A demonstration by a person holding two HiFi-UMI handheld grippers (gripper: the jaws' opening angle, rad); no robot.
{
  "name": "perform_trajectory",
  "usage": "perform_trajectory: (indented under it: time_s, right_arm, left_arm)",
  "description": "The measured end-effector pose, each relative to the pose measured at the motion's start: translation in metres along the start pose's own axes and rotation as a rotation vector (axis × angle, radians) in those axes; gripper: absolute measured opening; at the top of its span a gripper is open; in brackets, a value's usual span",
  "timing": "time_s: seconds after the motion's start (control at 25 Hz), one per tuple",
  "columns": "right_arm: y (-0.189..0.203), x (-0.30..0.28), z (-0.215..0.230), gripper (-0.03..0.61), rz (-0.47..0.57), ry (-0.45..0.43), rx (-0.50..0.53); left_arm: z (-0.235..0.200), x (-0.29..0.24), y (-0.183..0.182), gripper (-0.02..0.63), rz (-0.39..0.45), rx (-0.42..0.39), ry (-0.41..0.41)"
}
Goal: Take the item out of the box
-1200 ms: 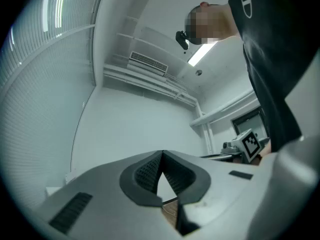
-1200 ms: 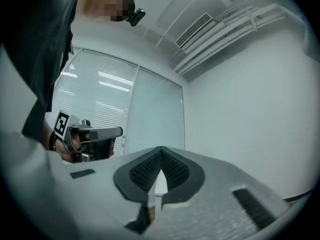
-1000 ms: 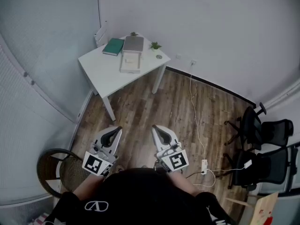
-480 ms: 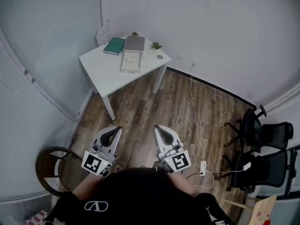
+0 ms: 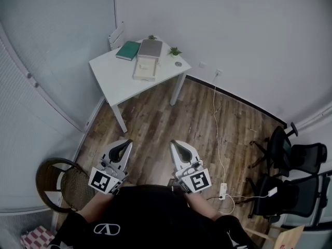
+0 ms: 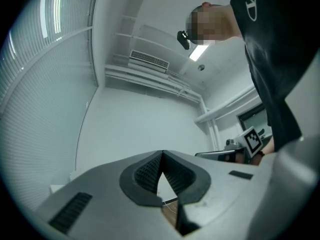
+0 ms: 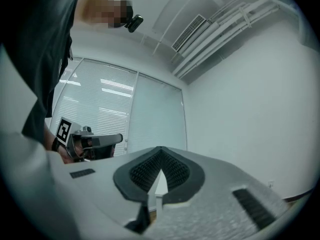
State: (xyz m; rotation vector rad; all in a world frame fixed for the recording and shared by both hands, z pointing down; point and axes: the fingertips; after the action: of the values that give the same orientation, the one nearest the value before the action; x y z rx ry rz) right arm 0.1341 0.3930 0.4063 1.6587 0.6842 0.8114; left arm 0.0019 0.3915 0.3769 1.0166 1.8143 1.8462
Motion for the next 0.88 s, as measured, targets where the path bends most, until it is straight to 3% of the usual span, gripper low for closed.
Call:
perform_trajectory:
  time_s: [0.24,0.44,0.88]
  right_arm:
    - [0.016,-0.002,0.031,0.003,0.013,-0.023,-0.016]
    - [0.030,-0.029,0.058,0.003,0.009,-0.010,0.002]
    - [0.054,-0.189,0.123,0.003,0.005,0.027,0.052]
  left_arm:
    - [0.005,-0.023,0.018,0.005,-0.014,0.002,-0.024]
    - [-0.021,-0.050,0.024,0.005,-0.007,-0.006,-0.022]
    - [-0.177,-0.157,0.022,0.005,0.047,-0.007,0.040]
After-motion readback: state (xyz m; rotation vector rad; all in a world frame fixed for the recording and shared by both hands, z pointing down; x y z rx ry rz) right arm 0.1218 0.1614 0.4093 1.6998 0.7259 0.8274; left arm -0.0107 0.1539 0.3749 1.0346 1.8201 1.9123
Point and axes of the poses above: the fingertips, and each gripper's own axes: x backward along the fingers, z to its right, y out of its underside, and after that the axes turned 8 degrees about x, right-handed
